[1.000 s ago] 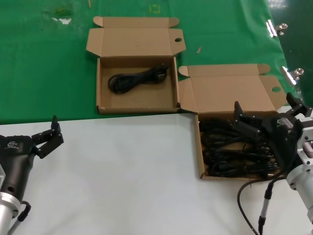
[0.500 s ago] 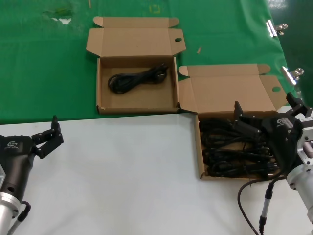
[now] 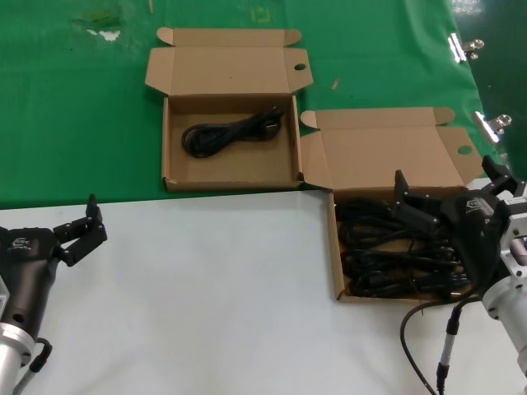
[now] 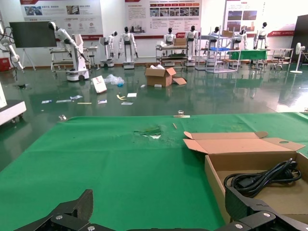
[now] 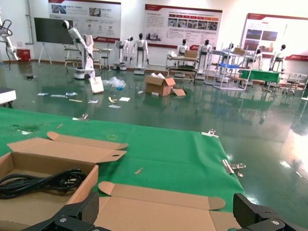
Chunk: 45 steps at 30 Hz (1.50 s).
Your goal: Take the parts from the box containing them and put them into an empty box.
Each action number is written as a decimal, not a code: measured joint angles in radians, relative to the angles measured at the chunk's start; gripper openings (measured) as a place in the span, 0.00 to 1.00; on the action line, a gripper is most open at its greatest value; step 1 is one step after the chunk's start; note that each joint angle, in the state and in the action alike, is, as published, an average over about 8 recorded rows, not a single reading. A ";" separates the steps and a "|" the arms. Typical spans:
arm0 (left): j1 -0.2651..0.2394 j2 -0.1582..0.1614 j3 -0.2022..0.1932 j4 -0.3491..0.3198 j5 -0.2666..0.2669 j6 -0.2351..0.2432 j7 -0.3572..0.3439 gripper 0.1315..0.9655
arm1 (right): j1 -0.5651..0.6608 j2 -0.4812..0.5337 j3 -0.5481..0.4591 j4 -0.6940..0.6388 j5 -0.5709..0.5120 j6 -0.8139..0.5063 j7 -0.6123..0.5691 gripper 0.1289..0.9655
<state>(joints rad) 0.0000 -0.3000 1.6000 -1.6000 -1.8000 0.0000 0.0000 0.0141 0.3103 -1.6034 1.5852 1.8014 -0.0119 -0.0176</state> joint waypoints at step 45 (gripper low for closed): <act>0.000 0.000 0.000 0.000 0.000 0.000 0.000 1.00 | 0.000 0.000 0.000 0.000 0.000 0.000 0.000 1.00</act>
<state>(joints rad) 0.0000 -0.3000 1.6000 -1.6000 -1.8000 0.0000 0.0000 0.0141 0.3103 -1.6034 1.5852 1.8014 -0.0119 -0.0176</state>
